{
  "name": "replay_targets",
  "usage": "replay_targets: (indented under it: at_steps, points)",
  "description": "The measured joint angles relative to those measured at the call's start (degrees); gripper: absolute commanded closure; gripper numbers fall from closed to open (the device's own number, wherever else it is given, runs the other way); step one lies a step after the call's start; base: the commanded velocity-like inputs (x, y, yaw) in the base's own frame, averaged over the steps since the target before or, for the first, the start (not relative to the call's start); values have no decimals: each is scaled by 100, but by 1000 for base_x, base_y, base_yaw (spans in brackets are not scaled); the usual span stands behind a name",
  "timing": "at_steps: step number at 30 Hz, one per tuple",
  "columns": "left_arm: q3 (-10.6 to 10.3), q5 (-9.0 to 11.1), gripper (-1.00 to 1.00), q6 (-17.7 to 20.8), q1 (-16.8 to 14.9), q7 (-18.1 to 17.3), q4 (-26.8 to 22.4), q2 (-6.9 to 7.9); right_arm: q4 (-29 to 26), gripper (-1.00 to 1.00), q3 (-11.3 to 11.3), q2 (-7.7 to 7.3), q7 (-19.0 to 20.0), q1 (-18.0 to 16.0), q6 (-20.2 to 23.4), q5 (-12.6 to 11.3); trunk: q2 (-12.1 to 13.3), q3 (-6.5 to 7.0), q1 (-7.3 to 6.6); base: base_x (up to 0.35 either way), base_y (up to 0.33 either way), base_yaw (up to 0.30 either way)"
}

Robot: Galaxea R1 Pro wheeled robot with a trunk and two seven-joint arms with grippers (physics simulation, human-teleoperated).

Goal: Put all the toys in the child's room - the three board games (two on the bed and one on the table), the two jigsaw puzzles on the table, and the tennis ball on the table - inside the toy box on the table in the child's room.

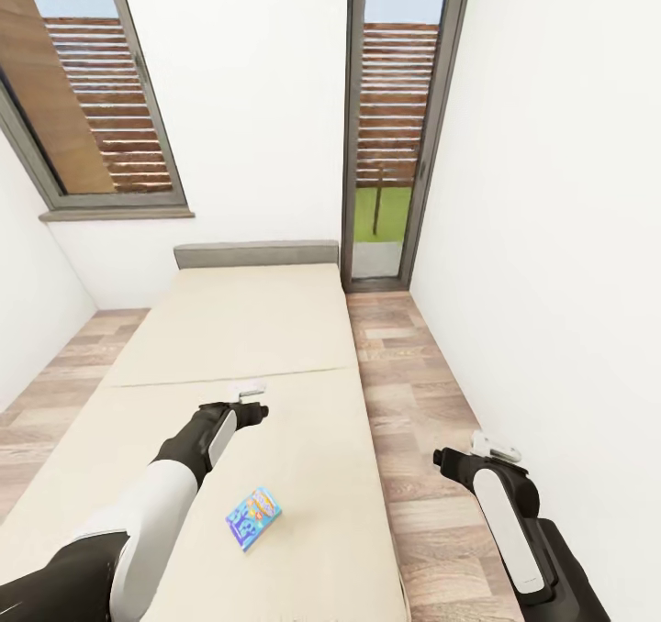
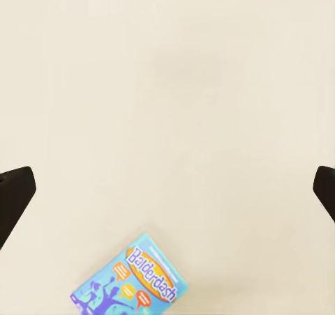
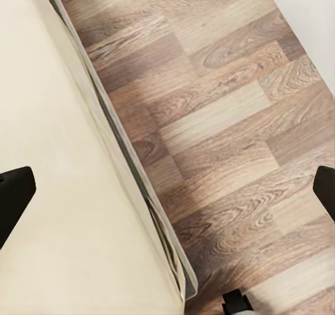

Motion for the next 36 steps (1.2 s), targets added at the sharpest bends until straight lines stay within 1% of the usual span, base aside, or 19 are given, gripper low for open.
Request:
replay_targets:
  at_steps: [12, 29, 36]
  points:
    - [21, 6, -100, 69, 0, -17, -170, 4, -7, -100, 0, 0, 1, 0, 0, 0, 0, -112, 0, 0, 0, 0]
    - [-6, -1, -100, 18, 0, -47, -195, 7, -8, -100, -12, -22, 4, 0, -3, -6, -1, -271, 0, 0, 0, 0]
    - [3, -5, -100, 23, -4, -37, -195, 10, -8, -100, -10, -3, 7, 0, -1, -2, -1, -337, 0, 0, 0, 0]
